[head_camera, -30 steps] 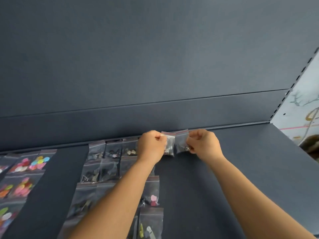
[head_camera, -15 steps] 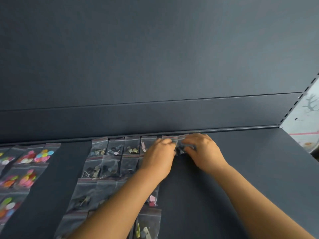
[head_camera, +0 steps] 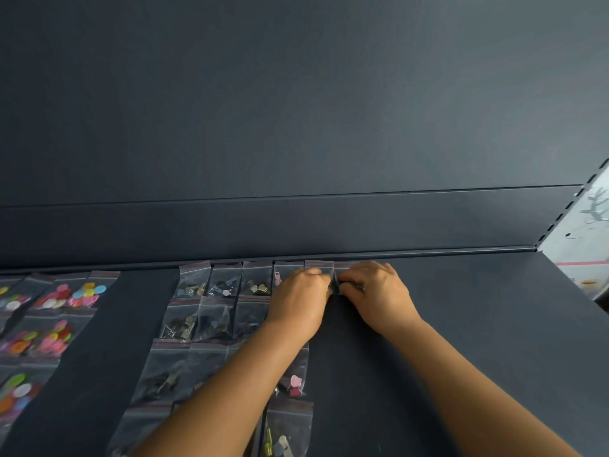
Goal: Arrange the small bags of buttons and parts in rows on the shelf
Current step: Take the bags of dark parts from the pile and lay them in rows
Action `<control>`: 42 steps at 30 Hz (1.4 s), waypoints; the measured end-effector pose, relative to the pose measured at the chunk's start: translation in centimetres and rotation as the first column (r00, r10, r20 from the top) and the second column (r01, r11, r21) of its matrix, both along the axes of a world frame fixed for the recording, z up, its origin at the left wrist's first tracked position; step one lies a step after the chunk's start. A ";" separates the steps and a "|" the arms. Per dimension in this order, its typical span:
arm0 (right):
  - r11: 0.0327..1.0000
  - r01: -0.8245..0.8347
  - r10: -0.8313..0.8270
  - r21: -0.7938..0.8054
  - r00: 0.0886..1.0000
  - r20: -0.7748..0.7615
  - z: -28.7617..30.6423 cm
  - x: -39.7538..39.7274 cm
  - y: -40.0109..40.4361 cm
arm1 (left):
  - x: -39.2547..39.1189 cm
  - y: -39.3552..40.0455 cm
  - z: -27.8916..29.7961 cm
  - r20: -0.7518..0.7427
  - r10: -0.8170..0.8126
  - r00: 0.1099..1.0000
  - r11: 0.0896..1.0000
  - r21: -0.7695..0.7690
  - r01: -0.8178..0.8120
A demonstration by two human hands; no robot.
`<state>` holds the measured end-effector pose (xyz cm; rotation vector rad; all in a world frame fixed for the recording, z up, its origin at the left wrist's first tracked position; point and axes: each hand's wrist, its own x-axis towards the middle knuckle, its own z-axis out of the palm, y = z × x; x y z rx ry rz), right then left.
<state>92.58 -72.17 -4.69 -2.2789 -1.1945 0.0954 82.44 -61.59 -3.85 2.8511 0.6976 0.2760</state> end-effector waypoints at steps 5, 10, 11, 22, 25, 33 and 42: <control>0.997 0.074 -0.074 0.004 0.997 0.007 0.1 0.0 0.1 | 0.3 0.2 0.5 0.006 0.001 1.000 1.000 -0.019 -0.001; 0.996 0.089 -0.089 -0.026 0.996 0.002 0.1 0.2 0.1 | 0.6 -0.1 0.2 -0.029 0.025 0.999 1.000 0.006 -0.025; 0.995 0.099 -0.098 -0.032 0.995 0.006 0.2 0.1 0.1 | 0.7 -0.2 0.2 -0.034 0.027 0.999 1.000 0.007 -0.027; 0.995 0.049 -0.040 -0.092 0.994 0.101 2.0 -1.3 0.5 | -1.4 0.2 1.6 0.053 0.102 0.993 0.995 0.007 -0.102; 0.996 -0.016 0.028 -0.092 0.991 0.130 2.7 -3.0 1.0 | -4.2 0.8 2.4 0.091 0.141 0.986 0.989 0.038 -0.145; 0.961 -0.225 0.252 -0.163 0.954 0.165 3.7 -11.3 4.6 | -15.5 2.9 2.9 0.103 0.327 0.939 0.944 0.015 -0.330; 0.914 -0.387 0.402 -0.119 0.903 0.153 4.1 -26.1 10.7 | -31.7 6.5 2.5 0.119 0.480 0.869 0.876 -0.010 -0.482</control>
